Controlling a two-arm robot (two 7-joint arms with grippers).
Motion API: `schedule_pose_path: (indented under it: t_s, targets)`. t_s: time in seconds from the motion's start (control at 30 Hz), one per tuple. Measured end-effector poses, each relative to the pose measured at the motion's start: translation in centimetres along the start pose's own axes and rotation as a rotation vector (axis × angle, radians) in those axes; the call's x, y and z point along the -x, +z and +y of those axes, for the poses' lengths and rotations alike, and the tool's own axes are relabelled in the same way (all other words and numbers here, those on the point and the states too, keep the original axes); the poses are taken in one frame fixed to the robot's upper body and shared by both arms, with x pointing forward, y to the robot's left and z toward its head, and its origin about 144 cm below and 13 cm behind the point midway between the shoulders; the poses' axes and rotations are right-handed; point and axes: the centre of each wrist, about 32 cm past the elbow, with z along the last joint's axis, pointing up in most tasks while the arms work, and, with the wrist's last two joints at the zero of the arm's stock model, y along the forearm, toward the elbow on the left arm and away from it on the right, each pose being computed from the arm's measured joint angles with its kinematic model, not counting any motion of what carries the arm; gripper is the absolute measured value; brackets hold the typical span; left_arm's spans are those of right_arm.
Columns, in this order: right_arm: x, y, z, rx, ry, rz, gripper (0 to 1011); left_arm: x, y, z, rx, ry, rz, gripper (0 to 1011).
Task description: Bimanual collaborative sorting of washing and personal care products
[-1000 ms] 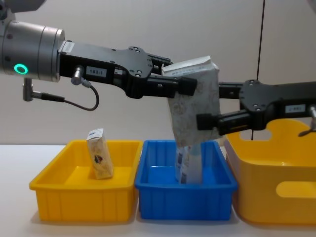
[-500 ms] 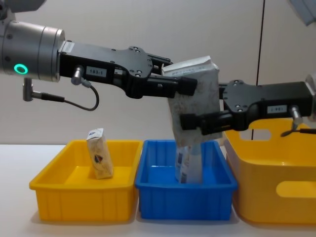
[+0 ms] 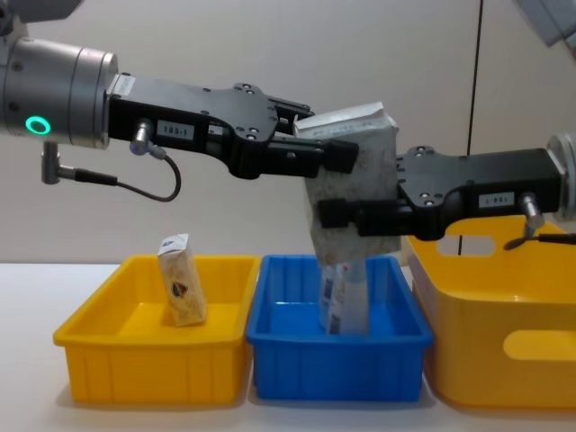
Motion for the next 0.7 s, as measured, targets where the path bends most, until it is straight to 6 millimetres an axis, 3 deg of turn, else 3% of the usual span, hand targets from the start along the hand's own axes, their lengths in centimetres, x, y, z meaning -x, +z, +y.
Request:
schedule_pose_path:
  t_s: [0.2,0.37,0.7]
  targets:
    - [0.00,0.05,0.07,0.001,0.001,-0.002,364,0.00,0.00,0.00,0.000,0.000,0.000,386]
    - [0.01,0.06,0.10,0.001,0.001,-0.002,352,0.00,0.00,0.00,0.000,0.000,0.000,387]
    - [0.01,0.13,0.22,-0.001,0.003,-0.004,351,0.01,0.00,-0.03,0.000,-0.001,0.000,692]
